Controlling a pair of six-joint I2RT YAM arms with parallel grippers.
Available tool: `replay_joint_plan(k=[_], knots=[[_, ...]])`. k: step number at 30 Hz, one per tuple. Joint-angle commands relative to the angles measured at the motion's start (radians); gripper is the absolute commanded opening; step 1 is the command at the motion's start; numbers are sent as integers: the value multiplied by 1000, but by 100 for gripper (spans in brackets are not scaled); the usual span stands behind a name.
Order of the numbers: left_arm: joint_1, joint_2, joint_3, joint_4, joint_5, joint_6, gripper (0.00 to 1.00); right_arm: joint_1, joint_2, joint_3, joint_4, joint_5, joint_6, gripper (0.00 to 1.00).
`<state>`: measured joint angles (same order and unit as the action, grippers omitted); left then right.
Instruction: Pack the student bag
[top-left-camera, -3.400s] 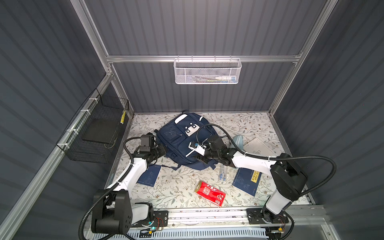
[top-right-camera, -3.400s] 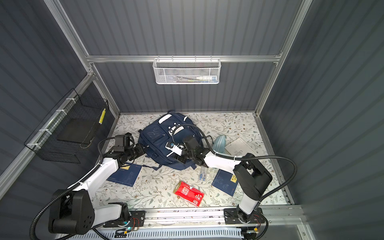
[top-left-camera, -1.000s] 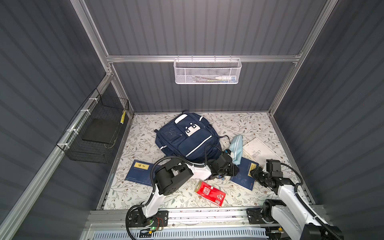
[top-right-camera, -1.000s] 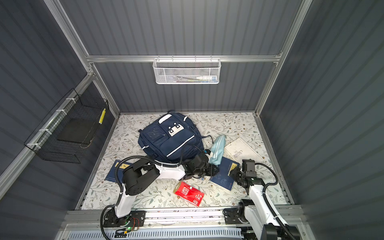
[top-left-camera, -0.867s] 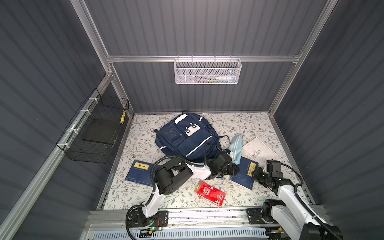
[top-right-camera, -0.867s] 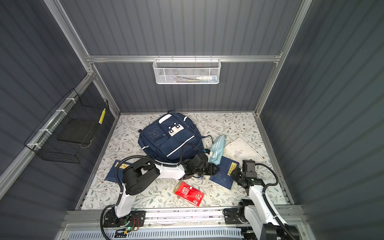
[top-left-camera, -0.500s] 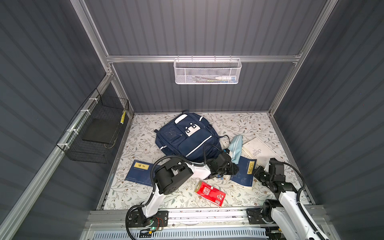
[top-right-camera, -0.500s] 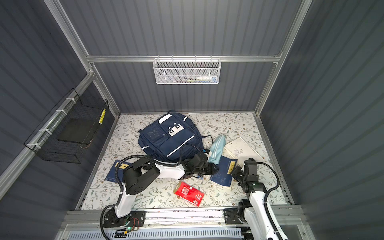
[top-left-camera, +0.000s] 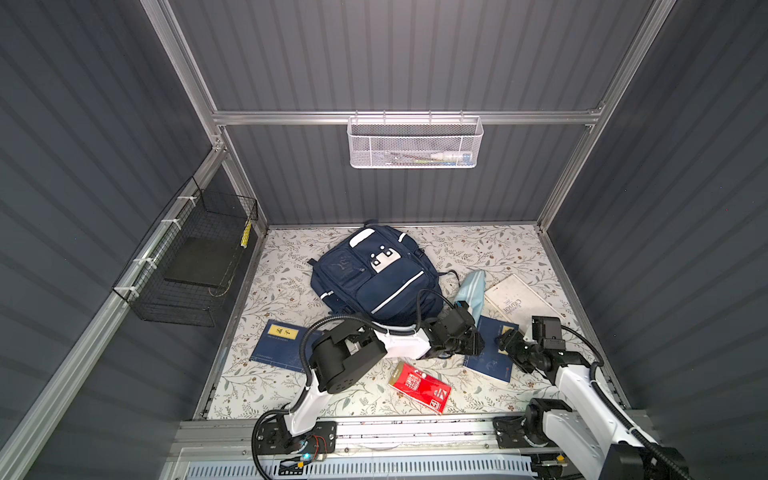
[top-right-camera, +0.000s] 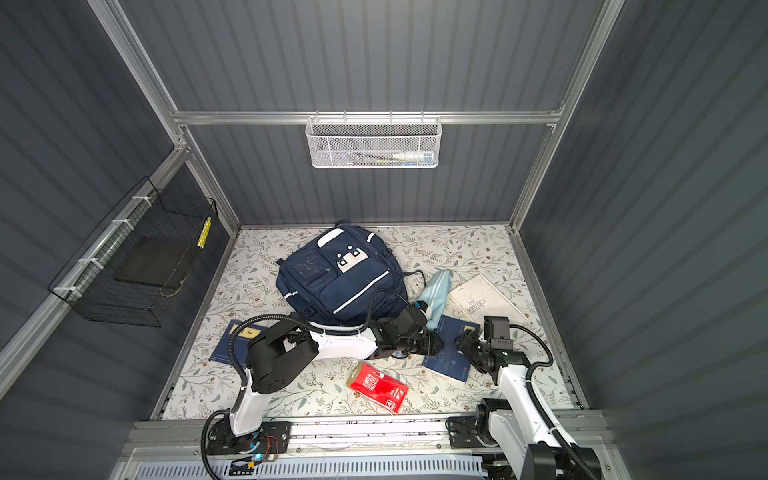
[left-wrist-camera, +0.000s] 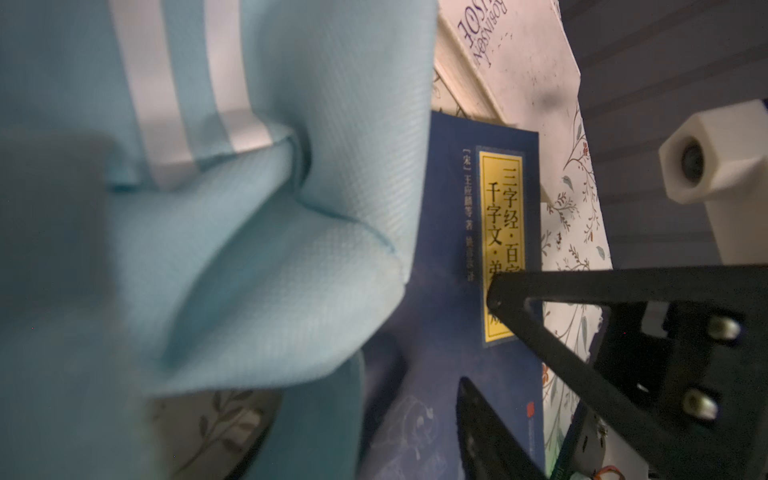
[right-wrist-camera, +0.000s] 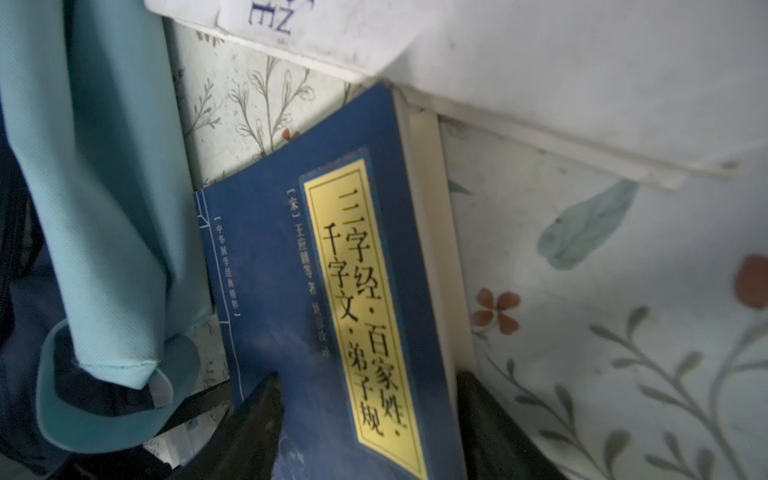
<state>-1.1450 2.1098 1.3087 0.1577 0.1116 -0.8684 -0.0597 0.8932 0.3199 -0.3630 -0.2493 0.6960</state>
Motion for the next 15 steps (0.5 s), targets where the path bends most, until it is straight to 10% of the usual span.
replay_joint_plan(k=[1, 10, 15], knots=[[-45, 50, 6, -35, 103, -4, 56, 12, 20, -63, 65, -201, 20, 63], [-44, 27, -15, -15, 91, 6, 55, 5, -188, -54, 19, -231, 8, 0], [-41, -16, -54, 44, 97, 8, 56, 3, -177, -22, 22, -340, 7, 0]])
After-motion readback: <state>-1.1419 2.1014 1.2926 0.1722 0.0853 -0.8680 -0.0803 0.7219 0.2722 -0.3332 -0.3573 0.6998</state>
